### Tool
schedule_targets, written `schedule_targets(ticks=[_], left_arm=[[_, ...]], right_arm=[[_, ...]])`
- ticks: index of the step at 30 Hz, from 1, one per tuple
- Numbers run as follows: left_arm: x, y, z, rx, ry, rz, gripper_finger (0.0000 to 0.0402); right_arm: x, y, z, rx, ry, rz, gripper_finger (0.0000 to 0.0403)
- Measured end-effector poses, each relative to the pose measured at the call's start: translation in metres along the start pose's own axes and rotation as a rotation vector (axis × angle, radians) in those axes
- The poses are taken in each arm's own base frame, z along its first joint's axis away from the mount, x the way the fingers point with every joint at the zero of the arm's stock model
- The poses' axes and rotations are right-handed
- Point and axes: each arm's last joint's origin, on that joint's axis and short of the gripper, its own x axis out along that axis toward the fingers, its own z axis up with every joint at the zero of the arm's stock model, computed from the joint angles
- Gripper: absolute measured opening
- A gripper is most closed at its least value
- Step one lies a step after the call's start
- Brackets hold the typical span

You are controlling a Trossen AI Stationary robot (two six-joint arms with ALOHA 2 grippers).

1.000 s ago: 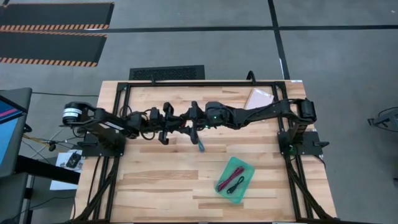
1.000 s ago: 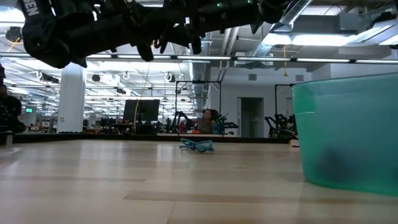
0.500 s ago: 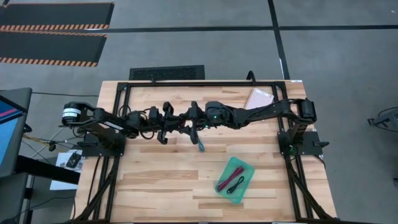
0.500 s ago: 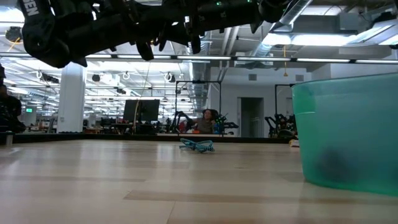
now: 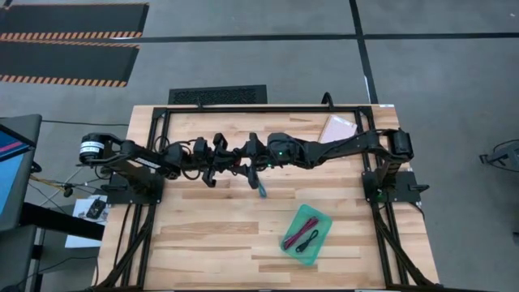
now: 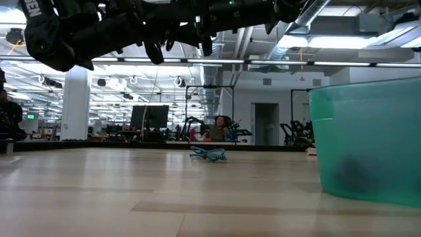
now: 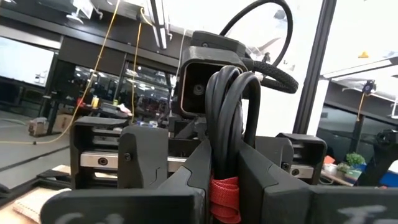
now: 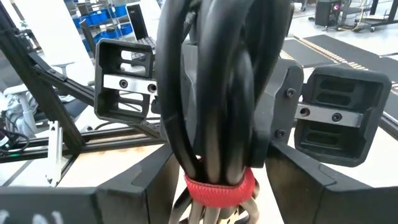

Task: Pick and place USB-C Cables
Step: Put the black usb cable into the bin

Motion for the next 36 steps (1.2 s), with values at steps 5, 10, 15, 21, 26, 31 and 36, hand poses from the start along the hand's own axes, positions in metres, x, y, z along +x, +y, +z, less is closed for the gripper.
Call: schedule_targets(ticks=[5, 10, 15, 21, 26, 31, 36], left_arm=[[0.0, 0.0, 0.0, -0.006, 0.003, 0.001, 0.0025], [0.002, 0.001, 0.0, -0.014, 0.018, 0.002, 0.0025], [0.003, 0.003, 0.003, 0.004, 0.005, 0.008, 0.0025], [0.006, 0.003, 0.009, 0.005, -0.032, 0.002, 0.0025], [0.01, 0.003, 0.009, -0.001, -0.023, -0.012, 0.0025], [0.01, 0.005, 0.01, 0.004, -0.018, -0.004, 0.0025], [0.006, 0.006, 0.022, 0.023, -0.051, -0.016, 0.0025]], right_arm=[[0.0, 0.0, -0.003, 0.003, 0.031, -0.032, 0.0212], [-0.001, -0.001, -0.003, 0.0, 0.023, -0.039, 0.0187], [-0.001, -0.002, -0.004, 0.02, 0.039, -0.061, 0.0176], [0.001, -0.002, -0.023, 0.015, 0.158, -0.099, 0.0123], [0.001, -0.001, -0.018, -0.017, 0.135, -0.126, 0.0038], [-0.002, 0.005, -0.018, -0.032, 0.163, -0.128, 0.0007], [-0.01, 0.003, -0.024, 0.013, 0.277, -0.169, 0.007]])
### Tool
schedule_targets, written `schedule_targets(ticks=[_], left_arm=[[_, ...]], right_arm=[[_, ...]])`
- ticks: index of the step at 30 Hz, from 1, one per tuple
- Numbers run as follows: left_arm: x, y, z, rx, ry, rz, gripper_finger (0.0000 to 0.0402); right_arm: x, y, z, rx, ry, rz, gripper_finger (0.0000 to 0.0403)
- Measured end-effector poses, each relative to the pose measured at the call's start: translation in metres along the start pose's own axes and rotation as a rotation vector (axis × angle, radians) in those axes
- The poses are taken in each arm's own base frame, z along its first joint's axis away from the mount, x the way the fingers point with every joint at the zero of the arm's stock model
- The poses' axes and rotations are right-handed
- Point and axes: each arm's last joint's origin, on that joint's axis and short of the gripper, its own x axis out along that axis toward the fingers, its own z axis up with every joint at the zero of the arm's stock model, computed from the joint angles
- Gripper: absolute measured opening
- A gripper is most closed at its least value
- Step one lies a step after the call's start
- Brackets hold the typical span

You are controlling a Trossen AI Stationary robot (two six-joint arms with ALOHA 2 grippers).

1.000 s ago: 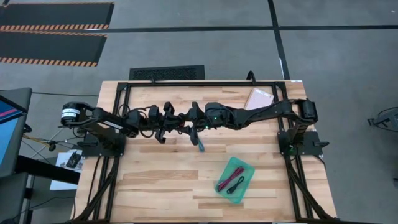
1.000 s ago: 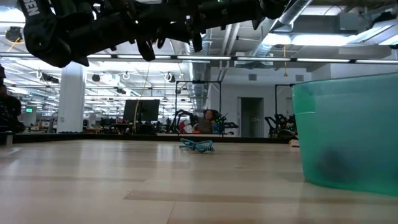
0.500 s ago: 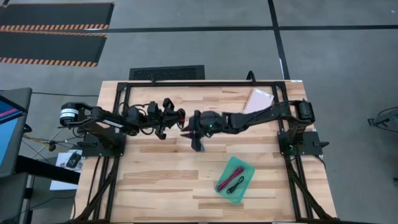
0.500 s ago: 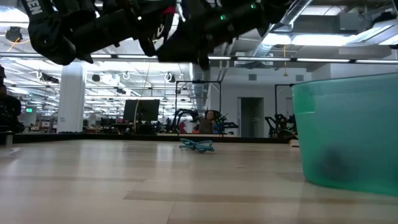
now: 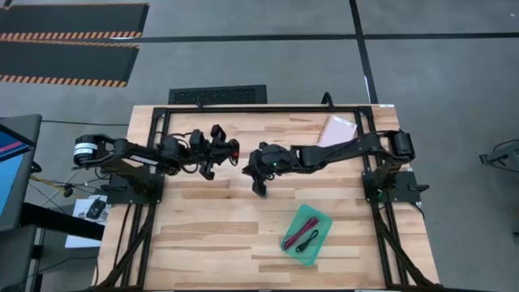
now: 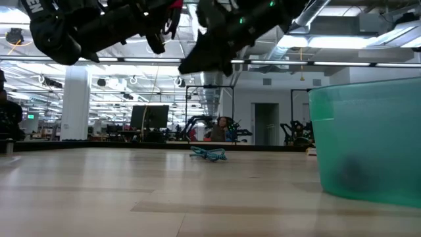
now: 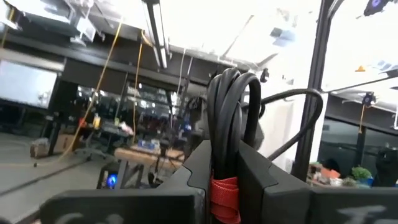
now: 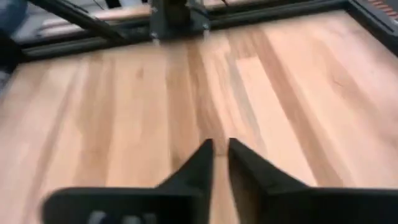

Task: Pick and place USB-C Cables
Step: Put the black usb cable into the bin

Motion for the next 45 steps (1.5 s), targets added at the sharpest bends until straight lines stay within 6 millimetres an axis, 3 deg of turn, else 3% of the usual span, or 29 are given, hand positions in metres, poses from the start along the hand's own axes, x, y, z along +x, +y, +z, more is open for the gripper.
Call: schedule_targets(ticks=[7, 12, 23, 33, 45], left_arm=[[-0.01, -0.003, 0.017, 0.038, -0.062, 0.004, 0.0025], [-0.01, -0.004, 0.014, 0.046, -0.058, 0.021, 0.0025], [-0.008, -0.013, 0.01, 0.058, -0.063, 0.028, 0.0025], [-0.008, -0.013, 0.01, 0.056, -0.063, 0.045, 0.0025], [-0.008, -0.012, 0.01, 0.069, -0.069, 0.07, 0.0025]], right_arm=[[-0.042, 0.003, 0.024, 0.015, -0.04, -0.005, 0.0225], [-0.058, 0.008, 0.042, 0.024, -0.186, -0.076, 0.028], [-0.037, 0.014, 0.041, 0.026, -0.29, -0.052, 0.0291], [-0.04, 0.009, 0.052, 0.026, -0.395, -0.049, 0.0291], [-0.04, 0.009, 0.052, 0.021, -0.387, -0.019, 0.0291]])
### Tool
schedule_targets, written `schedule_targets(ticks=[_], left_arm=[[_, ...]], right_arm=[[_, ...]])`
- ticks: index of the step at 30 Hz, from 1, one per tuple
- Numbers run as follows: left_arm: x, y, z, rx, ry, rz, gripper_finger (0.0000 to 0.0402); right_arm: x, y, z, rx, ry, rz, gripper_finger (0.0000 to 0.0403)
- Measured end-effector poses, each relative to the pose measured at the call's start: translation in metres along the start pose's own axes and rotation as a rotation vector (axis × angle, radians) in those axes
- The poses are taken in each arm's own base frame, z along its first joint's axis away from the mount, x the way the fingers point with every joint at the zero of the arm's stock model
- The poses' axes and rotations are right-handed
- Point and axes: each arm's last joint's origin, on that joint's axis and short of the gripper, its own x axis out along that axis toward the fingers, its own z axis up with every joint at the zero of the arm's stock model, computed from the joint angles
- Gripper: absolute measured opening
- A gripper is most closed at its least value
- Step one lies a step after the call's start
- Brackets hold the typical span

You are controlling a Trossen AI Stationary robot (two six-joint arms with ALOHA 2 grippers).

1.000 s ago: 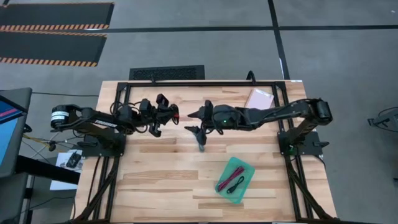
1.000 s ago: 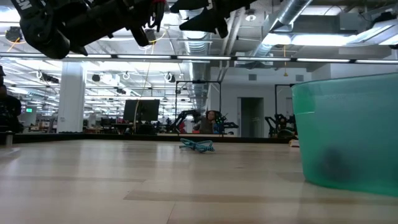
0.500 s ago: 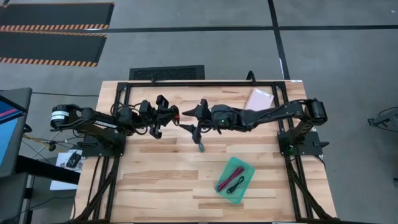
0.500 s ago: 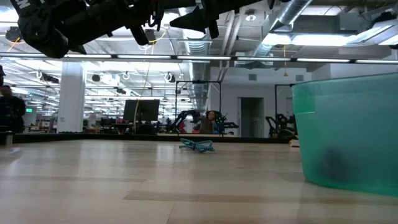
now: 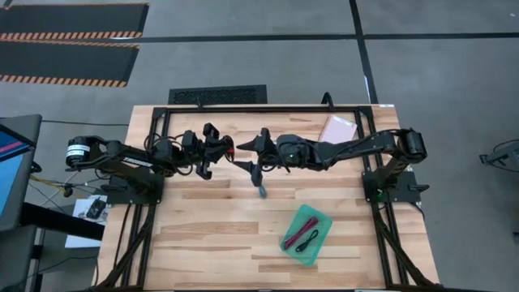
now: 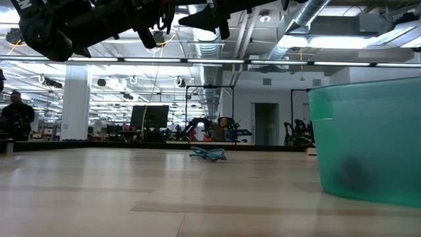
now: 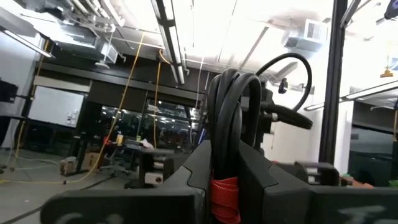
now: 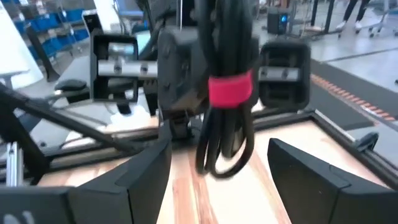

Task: Pick and place USB-C Cables
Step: Put the black usb cable into the bin

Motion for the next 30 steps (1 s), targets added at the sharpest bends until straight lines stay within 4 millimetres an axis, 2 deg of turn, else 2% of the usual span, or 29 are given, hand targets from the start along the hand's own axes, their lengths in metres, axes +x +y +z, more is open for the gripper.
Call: schedule_targets(ticks=[5, 11, 23, 30], left_arm=[[0.0, 0.0, 0.0, 0.003, 0.0, 0.002, 0.0025], [0.001, -0.005, -0.001, -0.012, 0.006, -0.025, 0.0025], [0.017, -0.008, 0.0, 0.007, 0.047, -0.034, 0.0025], [0.019, -0.011, 0.001, 0.011, 0.04, -0.048, 0.0025]], right_arm=[[-0.001, 0.005, -0.002, -0.001, 0.016, 0.025, 0.0291], [0.0, 0.001, -0.001, 0.0, 0.015, 0.018, 0.0291], [0.0, 0.002, -0.001, -0.001, 0.013, 0.023, 0.0291], [0.0, -0.002, -0.001, 0.002, 0.009, -0.005, 0.0285]])
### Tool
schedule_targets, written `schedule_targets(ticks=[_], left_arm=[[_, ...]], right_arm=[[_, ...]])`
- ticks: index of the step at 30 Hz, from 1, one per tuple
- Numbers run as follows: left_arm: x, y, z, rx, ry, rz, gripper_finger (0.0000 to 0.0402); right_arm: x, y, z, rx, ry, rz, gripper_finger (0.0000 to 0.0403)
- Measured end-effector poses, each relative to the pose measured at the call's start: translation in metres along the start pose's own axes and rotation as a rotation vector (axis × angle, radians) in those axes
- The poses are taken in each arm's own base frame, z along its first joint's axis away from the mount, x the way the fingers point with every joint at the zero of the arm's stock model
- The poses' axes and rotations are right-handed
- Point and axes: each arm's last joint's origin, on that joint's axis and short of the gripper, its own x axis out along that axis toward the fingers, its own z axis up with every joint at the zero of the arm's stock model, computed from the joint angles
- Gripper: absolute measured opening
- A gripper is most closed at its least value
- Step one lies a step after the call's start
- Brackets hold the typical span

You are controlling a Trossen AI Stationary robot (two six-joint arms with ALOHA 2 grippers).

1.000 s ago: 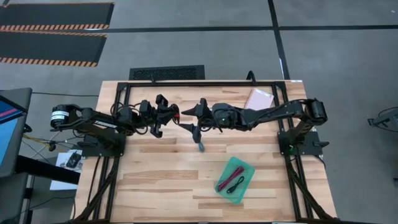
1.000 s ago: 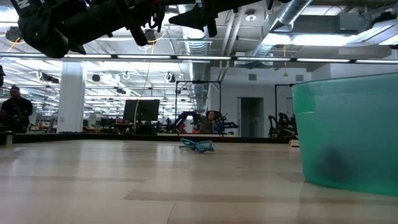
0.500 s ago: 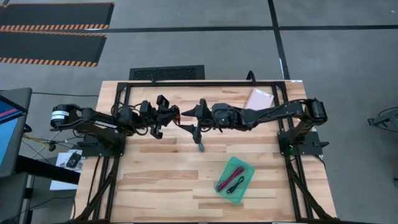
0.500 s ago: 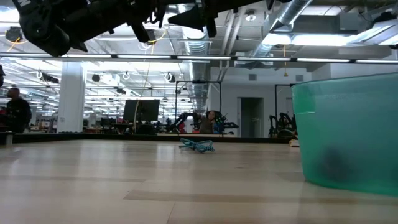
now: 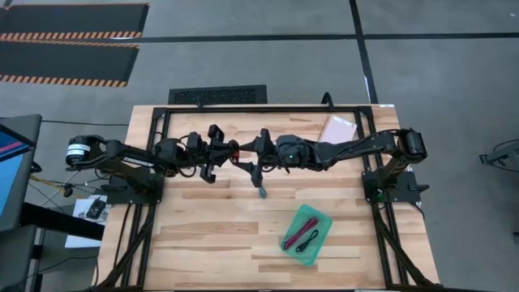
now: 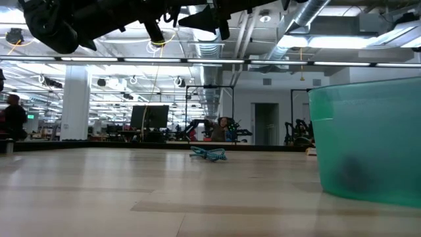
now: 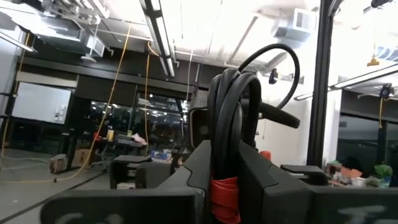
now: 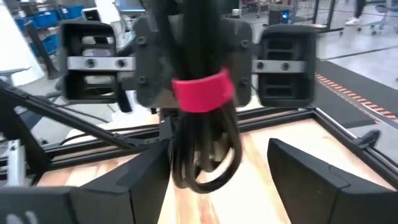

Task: Pick and place USB-C Cables
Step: Put the black usb cable into the bin

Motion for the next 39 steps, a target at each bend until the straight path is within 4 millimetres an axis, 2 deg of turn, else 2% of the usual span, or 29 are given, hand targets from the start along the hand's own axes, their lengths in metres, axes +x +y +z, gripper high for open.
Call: schedule_targets(ticks=[4, 8, 16, 18, 24, 27, 32, 39], left_arm=[[0.0, -0.002, -0.002, 0.009, 0.014, 0.006, 0.0025], [0.0, -0.001, -0.002, 0.014, 0.015, 0.015, 0.0025], [0.0, 0.0, -0.005, -0.015, 0.043, 0.034, 0.0025], [0.0, 0.0, -0.006, -0.026, 0.053, 0.041, 0.0025], [0.0, 0.001, -0.009, -0.095, 0.082, 0.065, 0.0026], [-0.001, 0.002, -0.015, -0.137, 0.138, 0.09, 0.0041], [-0.002, 0.002, -0.022, -0.155, 0.231, 0.048, 0.0105], [-0.003, -0.001, -0.024, -0.206, 0.287, -0.038, 0.0203]], right_arm=[[0.0, 0.0, 0.0, 0.003, 0.002, -0.013, 0.0257], [0.0, -0.001, 0.0, -0.01, 0.001, -0.015, 0.0209], [0.0, 0.0, -0.002, -0.019, 0.018, -0.012, 0.0041], [0.0, 0.0, -0.003, -0.026, 0.031, -0.013, 0.0017], [-0.001, 0.003, -0.007, -0.007, 0.064, -0.015, 0.0017], [-0.003, 0.005, -0.011, -0.022, 0.108, -0.034, 0.0016], [-0.026, 0.0, -0.005, -0.089, 0.238, -0.107, 0.0016], [-0.071, -0.005, 0.02, -0.1, 0.303, -0.197, 0.0016]])
